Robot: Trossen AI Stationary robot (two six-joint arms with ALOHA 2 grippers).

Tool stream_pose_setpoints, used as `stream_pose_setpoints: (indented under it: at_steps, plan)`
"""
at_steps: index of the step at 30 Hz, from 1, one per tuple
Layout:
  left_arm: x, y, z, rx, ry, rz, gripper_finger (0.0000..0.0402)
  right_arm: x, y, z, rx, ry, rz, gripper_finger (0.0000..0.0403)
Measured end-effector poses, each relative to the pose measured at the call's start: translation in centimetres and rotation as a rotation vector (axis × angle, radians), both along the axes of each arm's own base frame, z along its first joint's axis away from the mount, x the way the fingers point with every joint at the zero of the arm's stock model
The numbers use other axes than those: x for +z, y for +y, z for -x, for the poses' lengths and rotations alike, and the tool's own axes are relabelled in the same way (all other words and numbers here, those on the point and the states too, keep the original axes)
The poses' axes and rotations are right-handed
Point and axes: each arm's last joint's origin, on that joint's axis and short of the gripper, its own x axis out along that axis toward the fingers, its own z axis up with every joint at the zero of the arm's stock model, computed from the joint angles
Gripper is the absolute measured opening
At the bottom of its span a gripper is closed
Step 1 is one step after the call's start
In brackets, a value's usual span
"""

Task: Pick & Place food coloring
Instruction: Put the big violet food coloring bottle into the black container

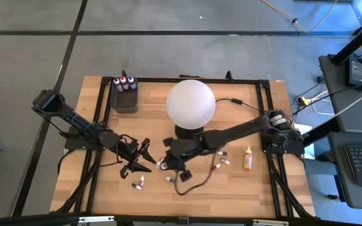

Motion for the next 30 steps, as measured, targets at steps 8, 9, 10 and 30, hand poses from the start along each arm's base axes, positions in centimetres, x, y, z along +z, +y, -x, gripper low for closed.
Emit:
stream_pose_setpoints:
  at_steps: [8, 9, 10, 30]
  plan:
    - [0.1, -0.2, 0.5, 0.07, 0.032, -0.015, 0.0178, -2.5, -0.7, -3.8, -0.03, 0.036, 0.014, 0.0121]
    - [0.1, -0.2, 0.6, 0.081, 0.034, -0.016, 0.0179, -3.0, -0.8, -4.2, -0.034, 0.044, 0.016, 0.0121]
    - [0.1, -0.2, 0.7, 0.091, 0.039, -0.019, 0.018, -3.4, -0.9, -4.5, -0.037, 0.045, 0.016, 0.0121]
    - [1.1, -2.3, 2.9, 0.098, -0.017, -0.079, 0.0179, -7.1, -3.1, -6.6, -0.092, 0.053, 0.017, 0.0132]
